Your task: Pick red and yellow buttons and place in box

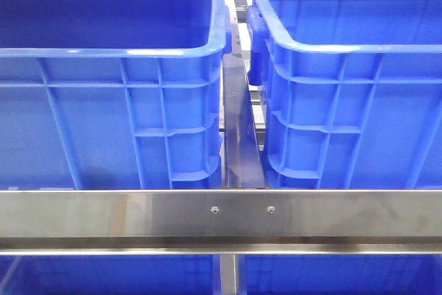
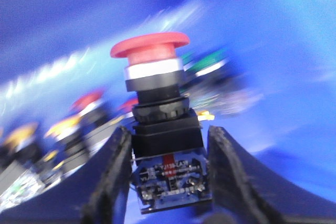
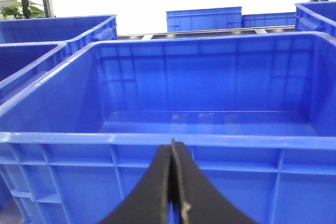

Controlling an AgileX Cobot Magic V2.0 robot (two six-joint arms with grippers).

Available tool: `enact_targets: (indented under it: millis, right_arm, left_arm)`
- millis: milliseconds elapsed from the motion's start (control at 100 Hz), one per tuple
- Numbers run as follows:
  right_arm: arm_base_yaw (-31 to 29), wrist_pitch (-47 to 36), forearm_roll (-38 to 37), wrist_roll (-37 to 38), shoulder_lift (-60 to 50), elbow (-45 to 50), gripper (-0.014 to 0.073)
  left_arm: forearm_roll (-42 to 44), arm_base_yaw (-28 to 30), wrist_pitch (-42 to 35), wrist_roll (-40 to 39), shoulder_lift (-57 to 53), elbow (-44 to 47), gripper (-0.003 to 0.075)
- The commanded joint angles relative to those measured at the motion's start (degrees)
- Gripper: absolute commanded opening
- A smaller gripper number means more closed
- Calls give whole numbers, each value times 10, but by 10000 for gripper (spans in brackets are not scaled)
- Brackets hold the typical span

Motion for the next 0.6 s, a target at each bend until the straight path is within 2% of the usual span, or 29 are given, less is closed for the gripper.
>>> enact_targets:
  millis: [0,240,460,530,590]
  right_arm:
    - [1,-51,-5,-1,-12,-11,-67]
    - [1,-53,-5,-1,-12,-11,-67]
    - [1,-59,17,2,-12,-34,-67]
    - [1,-29,41,7,-11,-65,-67]
    - [1,35,64,8,-8,-109,-67]
  left_arm:
    - [-13,-39,-28,1,-55,2,-19]
    - [-22,-160,-50,-2,-134,47,-19]
    - [-22,-250,-60,-2,-137,51,-19]
    - [-22,-258,-62,-2,-135,51,-19]
    - [-22,-261,-64,-2,-132,51,-19]
